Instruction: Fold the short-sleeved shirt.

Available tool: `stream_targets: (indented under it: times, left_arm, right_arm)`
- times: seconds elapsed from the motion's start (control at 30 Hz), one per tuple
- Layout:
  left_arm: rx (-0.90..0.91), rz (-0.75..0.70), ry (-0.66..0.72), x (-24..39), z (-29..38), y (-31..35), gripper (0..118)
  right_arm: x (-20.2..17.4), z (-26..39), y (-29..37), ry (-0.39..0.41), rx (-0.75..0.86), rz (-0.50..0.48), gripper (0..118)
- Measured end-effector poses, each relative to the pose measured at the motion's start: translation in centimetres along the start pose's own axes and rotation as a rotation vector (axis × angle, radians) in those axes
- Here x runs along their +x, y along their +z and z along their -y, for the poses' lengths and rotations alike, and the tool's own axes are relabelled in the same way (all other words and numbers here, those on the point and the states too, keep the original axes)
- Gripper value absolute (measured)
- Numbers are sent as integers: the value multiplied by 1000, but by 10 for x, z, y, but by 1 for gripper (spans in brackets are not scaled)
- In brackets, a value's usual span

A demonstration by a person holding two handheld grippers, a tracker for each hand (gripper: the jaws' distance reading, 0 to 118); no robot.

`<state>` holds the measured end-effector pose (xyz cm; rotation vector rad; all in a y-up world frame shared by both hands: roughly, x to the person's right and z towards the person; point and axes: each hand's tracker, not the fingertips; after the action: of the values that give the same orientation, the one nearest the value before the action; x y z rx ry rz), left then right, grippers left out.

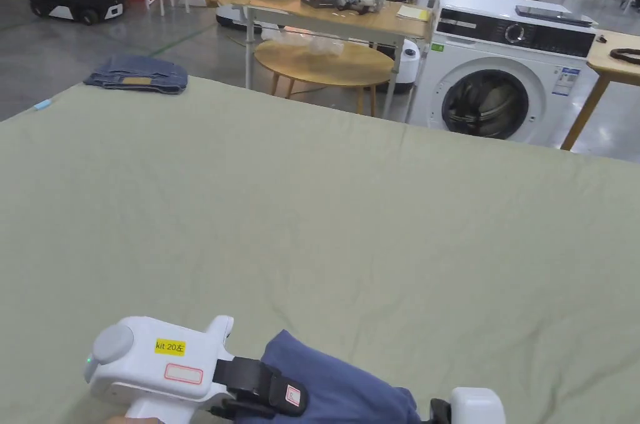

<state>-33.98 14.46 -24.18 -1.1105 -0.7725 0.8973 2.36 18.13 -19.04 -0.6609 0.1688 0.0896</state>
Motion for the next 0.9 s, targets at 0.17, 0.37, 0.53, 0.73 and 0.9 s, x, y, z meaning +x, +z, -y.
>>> stream_targets:
  times: [0.17, 0.37, 0.53, 0.73, 0.9]
  left_arm:
    - [57, -86, -8, -2, -7, 81, 18]
    - [129, -272, 14, -10, -17, 209, 18]
    - [170, -410, 64, -19, -28, 309, 18]
    - [207, -522, 155, -39, -36, 379, 18]
    - [198, -539, 185, -56, -40, 386, 18]
  right_arm:
    - [-3, -15, -7, 16, 21, 2, 0]
    - [-11, -25, -14, 17, 31, -3, 0]
    - [-19, -26, -20, 20, 21, -10, 0]
    - [-24, -22, -22, 24, 1, -5, 0]
    - [-23, -19, -24, 24, -16, 9, 0]
